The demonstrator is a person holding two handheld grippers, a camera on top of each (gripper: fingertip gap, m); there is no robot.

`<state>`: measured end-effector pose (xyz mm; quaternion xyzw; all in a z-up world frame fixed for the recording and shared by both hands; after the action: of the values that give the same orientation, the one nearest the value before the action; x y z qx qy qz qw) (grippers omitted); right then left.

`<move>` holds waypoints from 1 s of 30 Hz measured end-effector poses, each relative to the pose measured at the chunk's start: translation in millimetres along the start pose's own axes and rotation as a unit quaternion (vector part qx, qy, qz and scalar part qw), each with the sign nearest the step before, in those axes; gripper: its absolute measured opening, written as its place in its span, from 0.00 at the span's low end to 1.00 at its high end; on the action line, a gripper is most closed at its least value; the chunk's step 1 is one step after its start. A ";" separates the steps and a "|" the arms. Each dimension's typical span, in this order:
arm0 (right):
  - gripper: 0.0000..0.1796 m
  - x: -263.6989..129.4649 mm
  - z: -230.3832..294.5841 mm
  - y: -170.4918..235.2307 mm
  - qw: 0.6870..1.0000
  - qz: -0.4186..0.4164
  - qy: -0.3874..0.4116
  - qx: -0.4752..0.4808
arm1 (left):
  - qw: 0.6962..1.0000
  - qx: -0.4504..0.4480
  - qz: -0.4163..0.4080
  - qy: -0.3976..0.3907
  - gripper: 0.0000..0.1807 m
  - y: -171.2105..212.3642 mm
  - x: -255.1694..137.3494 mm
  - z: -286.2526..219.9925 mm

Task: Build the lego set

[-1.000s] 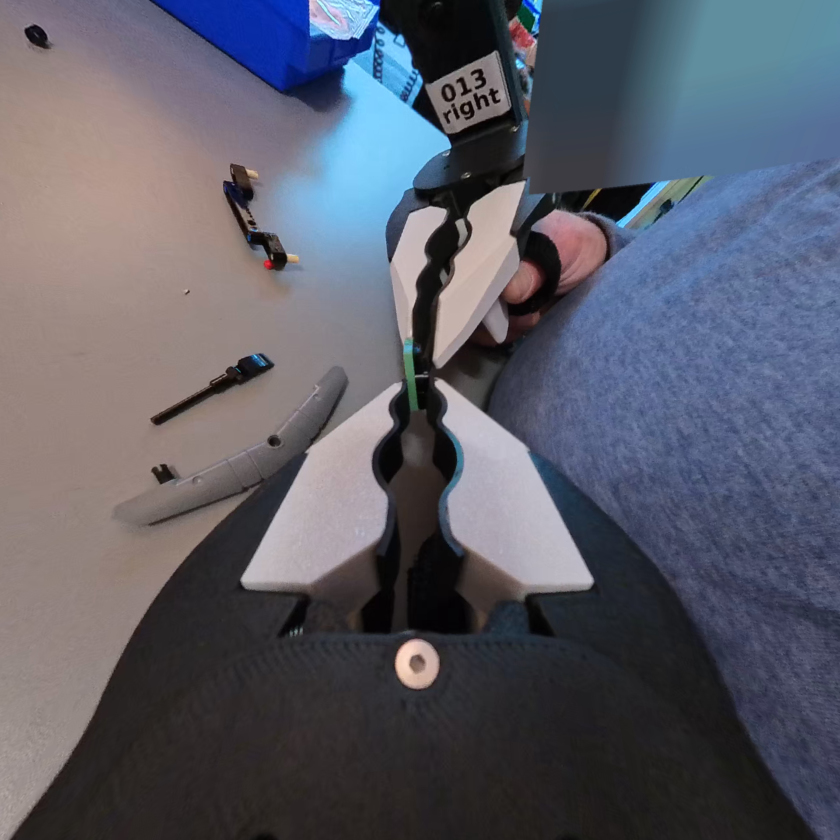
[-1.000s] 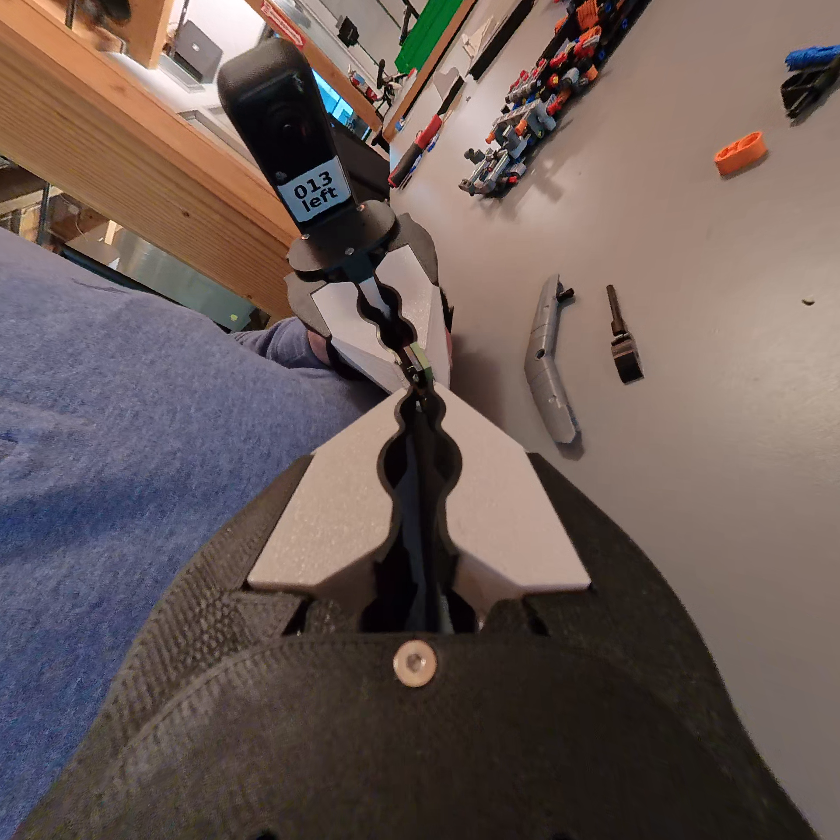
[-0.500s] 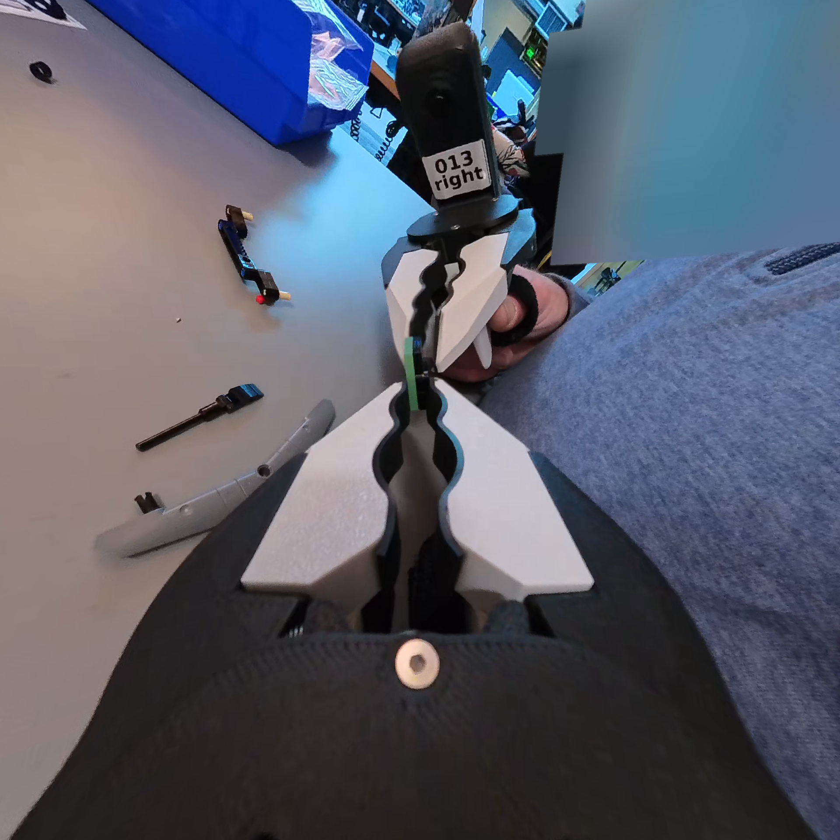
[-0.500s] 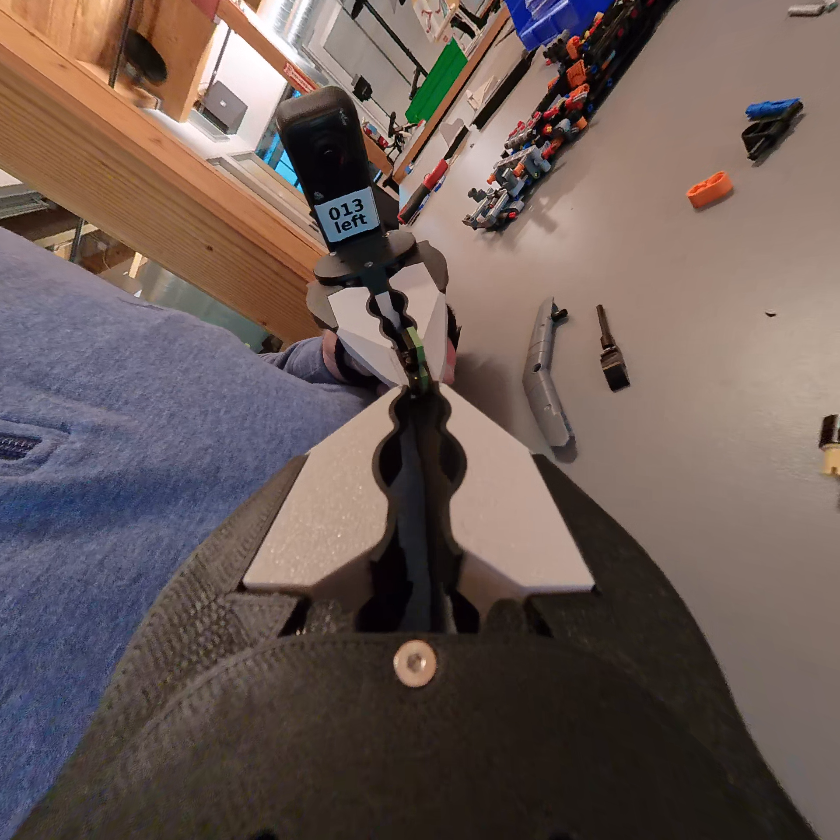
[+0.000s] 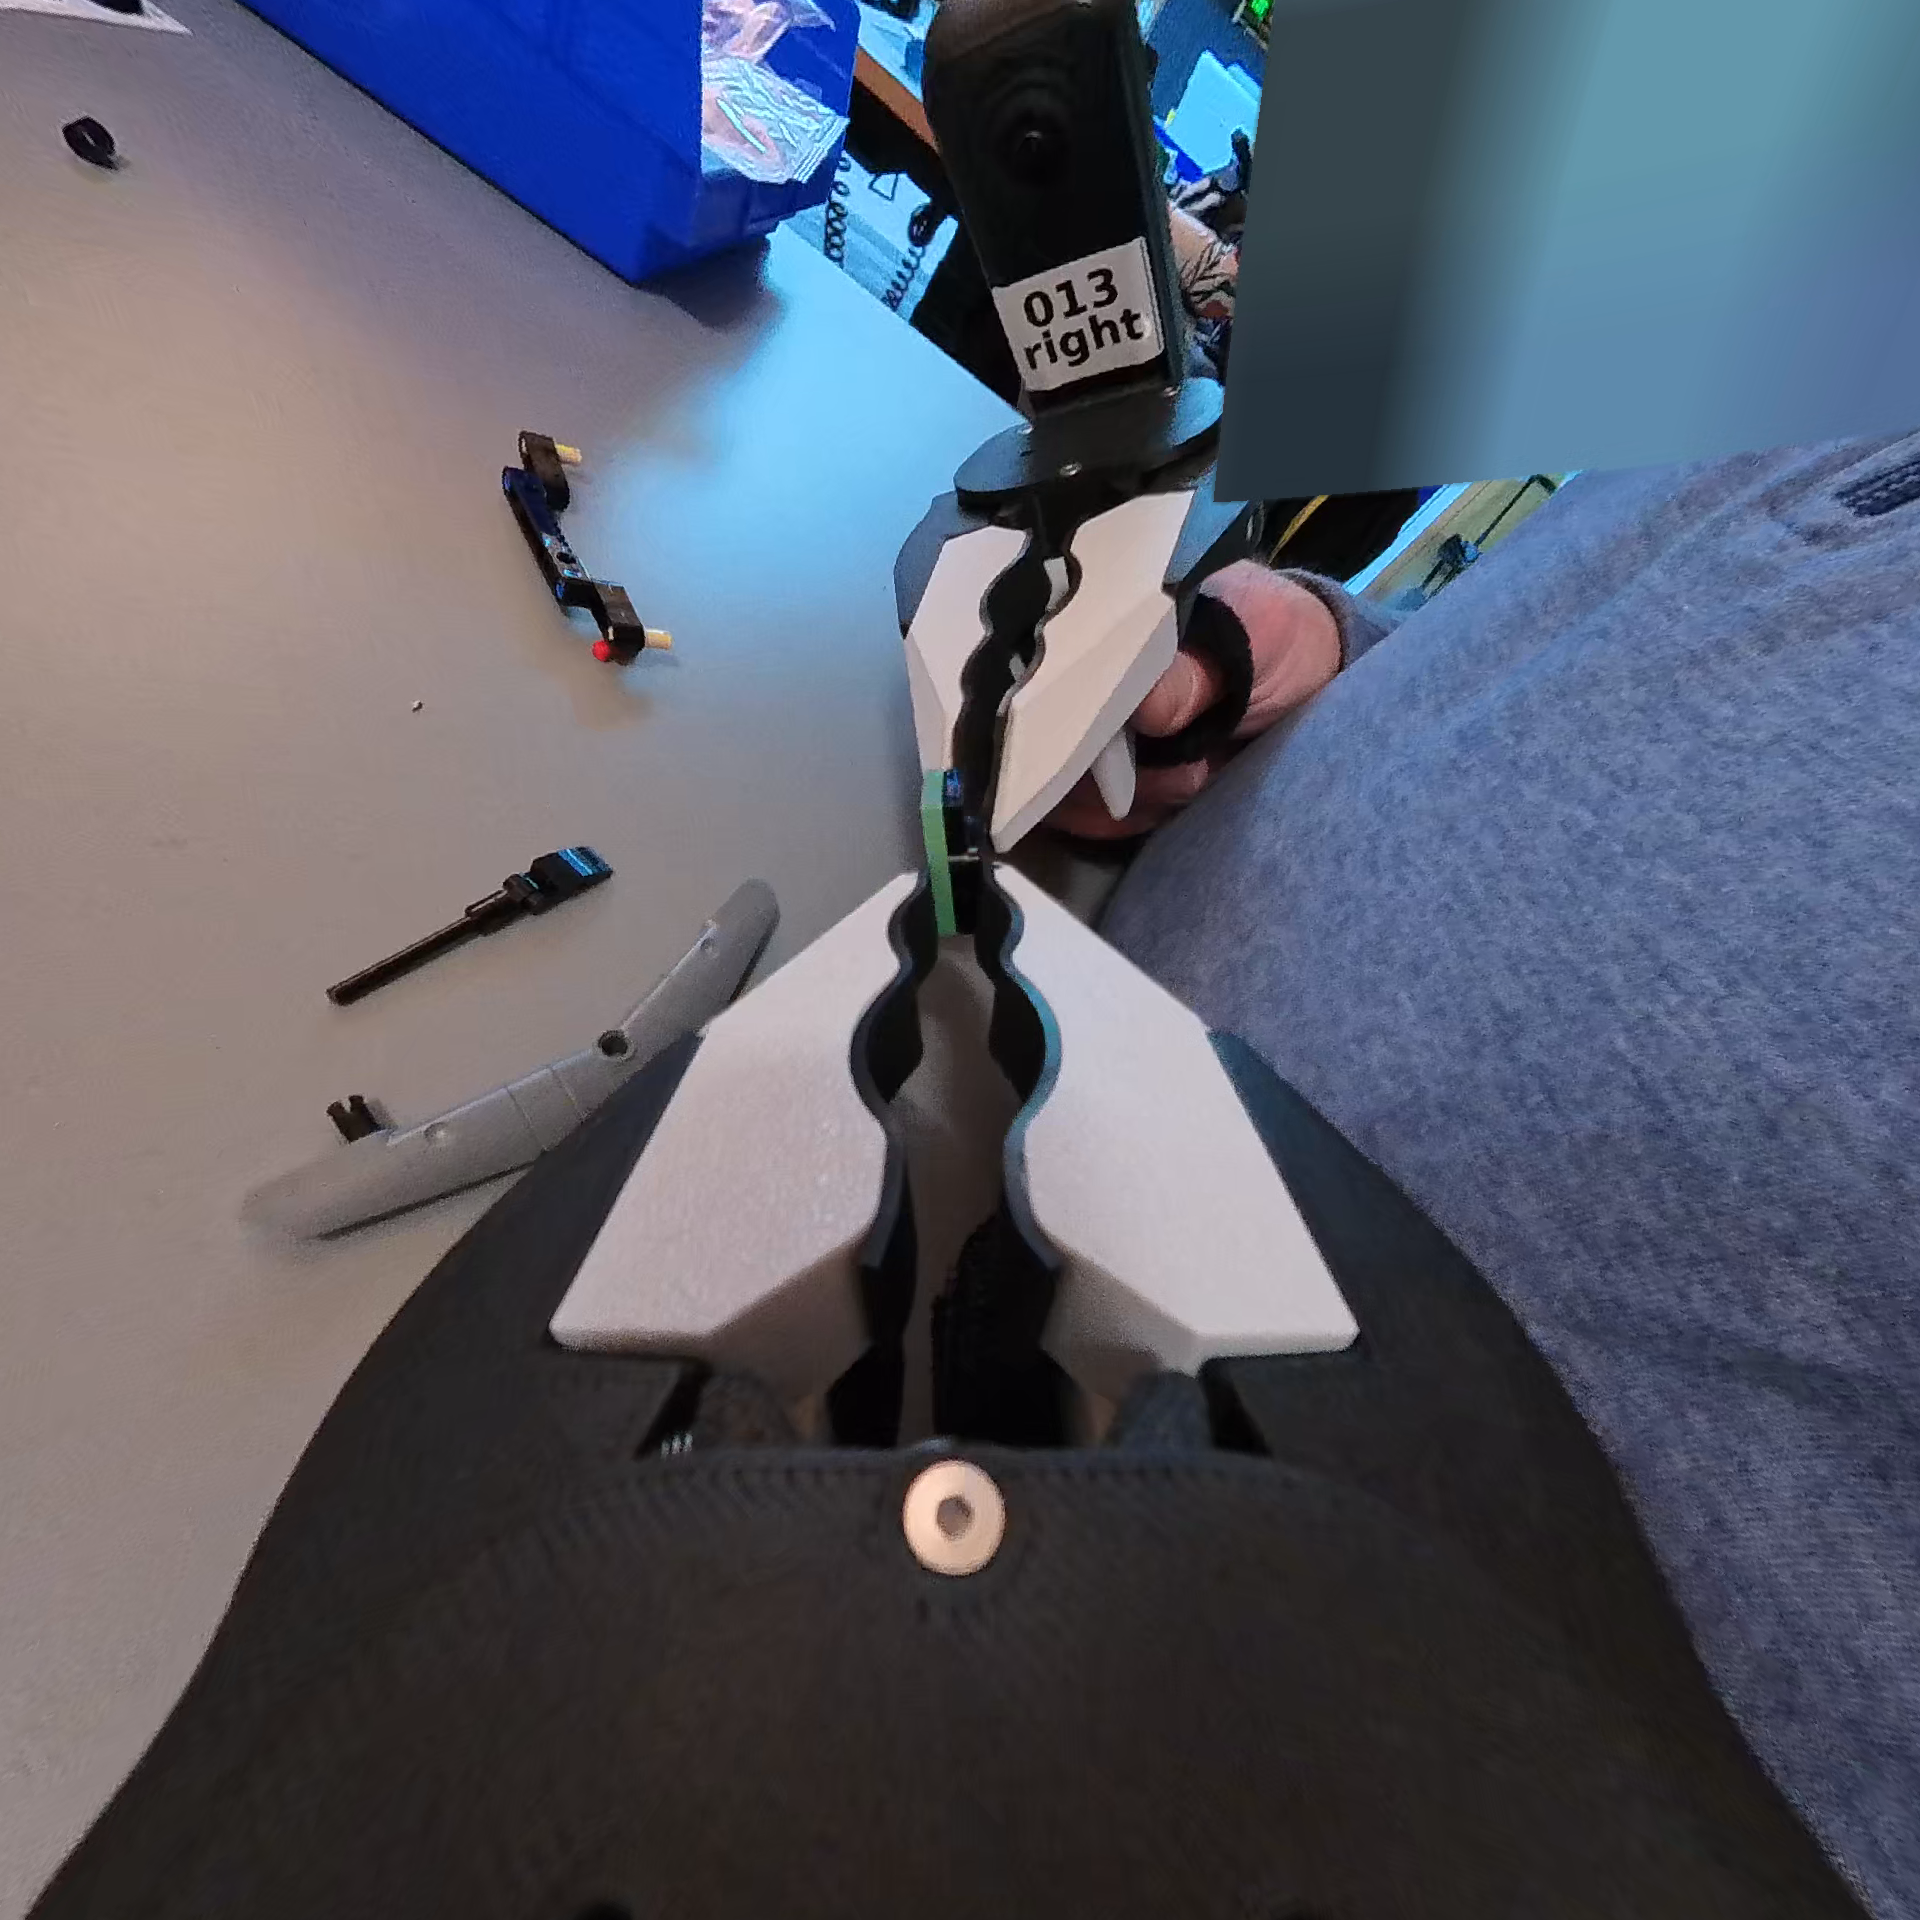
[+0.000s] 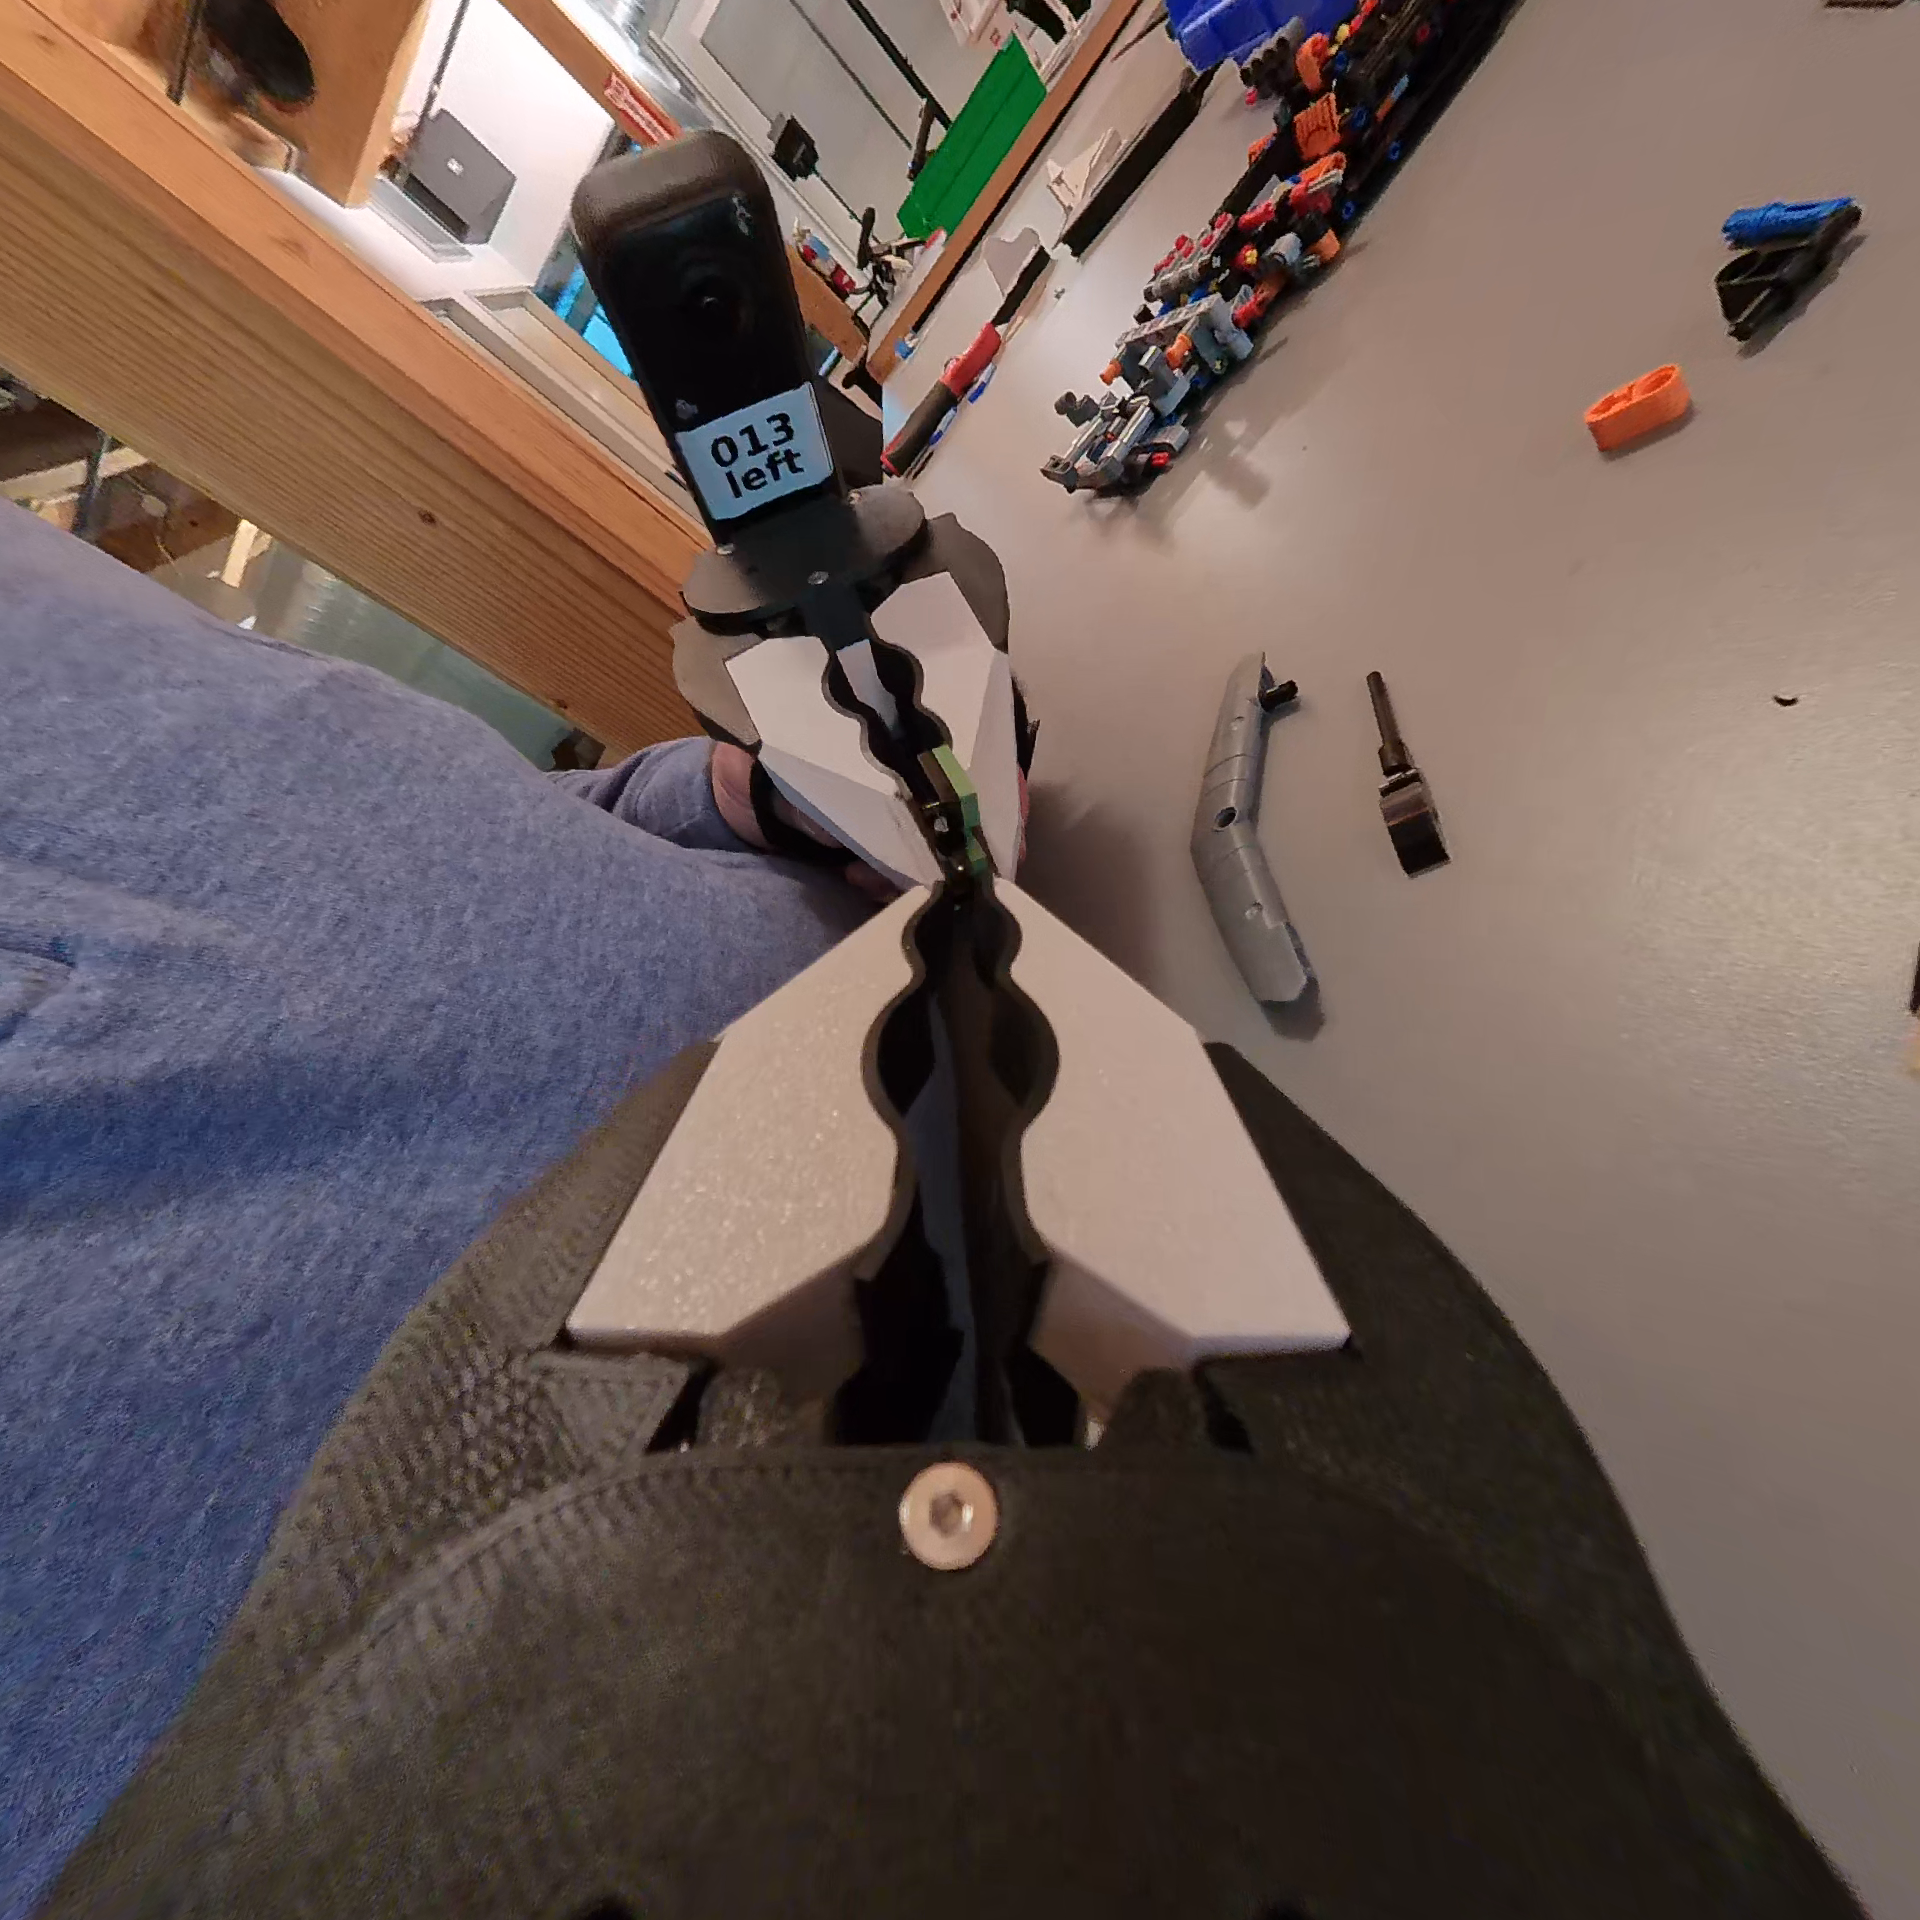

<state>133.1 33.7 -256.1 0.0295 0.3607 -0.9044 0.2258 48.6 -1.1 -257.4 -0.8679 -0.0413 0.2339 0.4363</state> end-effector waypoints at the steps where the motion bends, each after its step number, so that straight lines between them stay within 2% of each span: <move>1: 0.00 0.6 0.1 0.4 1.000 0.002 0.004 -0.003 | 1.000 0.003 0.001 -0.002 0.03 0.5 -0.2 -0.2; 17: 0.00 6.5 -0.9 5.5 0.999 0.027 0.016 -0.007 | 0.999 0.030 0.037 -0.026 0.03 8.3 0.1 0.0; 25: 0.00 11.9 -4.4 9.4 0.998 0.056 0.040 -0.016 | 0.991 0.068 0.098 -0.067 0.03 14.3 1.9 3.7; 30: 0.00 12.6 -3.9 9.0 0.998 0.057 0.032 -0.015 | 0.994 0.042 0.091 -0.035 0.03 14.4 0.6 4.7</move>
<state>125.2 25.7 -267.5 0.0759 0.3789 -0.8833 0.2653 45.1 -6.4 -271.2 -0.8403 0.0321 0.3044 0.4474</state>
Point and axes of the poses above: each gripper's, where its closed fingertips meet, x out along the fingers, y out of its underside, z = x × y across the jaws, the point moved 5 cm from there along -x, back along the fingers, and after that the axes turned 6 degrees about z, right-handed, at the moved point
